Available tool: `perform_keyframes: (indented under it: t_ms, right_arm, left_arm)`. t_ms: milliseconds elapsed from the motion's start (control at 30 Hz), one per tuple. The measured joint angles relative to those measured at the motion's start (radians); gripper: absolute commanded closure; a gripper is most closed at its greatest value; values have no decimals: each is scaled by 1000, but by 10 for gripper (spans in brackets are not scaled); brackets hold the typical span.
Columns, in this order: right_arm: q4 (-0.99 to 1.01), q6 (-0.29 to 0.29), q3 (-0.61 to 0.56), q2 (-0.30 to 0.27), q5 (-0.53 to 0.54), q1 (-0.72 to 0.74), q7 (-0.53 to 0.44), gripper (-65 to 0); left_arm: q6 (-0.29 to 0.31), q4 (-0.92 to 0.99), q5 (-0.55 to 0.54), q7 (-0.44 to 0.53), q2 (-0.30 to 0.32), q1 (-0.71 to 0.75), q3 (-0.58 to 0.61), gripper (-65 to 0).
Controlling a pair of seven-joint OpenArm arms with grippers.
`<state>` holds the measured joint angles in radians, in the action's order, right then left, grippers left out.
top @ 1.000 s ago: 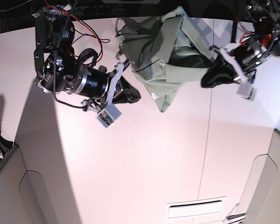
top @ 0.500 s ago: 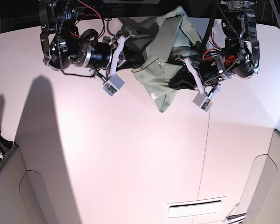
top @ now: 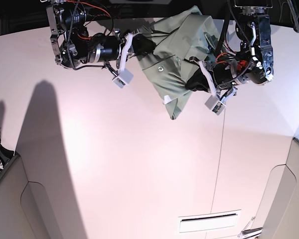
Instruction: Fold the T-shirt properly
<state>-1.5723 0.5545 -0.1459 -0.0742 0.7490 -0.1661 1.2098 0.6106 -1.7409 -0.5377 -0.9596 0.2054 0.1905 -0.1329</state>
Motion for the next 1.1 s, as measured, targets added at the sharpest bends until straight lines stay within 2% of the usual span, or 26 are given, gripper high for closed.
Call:
perform_keyframes:
  t_ms: [167,633,700,867,1000,1100]
  right_arm:
    - [0,0,0,0,4,0,3,0]
    - [6,3,-33,-1,165,18,37,0]
    - [-2,3,-33,-1,174,38,47,0]
    - [-76,4,-33,-4,228,113,154,0]
    - [-150,27,-33,-4,231,192,160,0]
    - [-159,36,-33,-5,226,280,140,0]
  left_arm:
    - [0,2,5,6,0,-24,1,0]
    - [-5,5,18,33,3,-220,6,0]
    - [-5,5,15,32,8,-250,1,0]
    - [-46,-29,10,1,51,-254,-27,0]
    - [-50,-82,-48,-88,79,-252,-81,0]
    - [-49,-106,-106,-100,85,-225,-134,0]
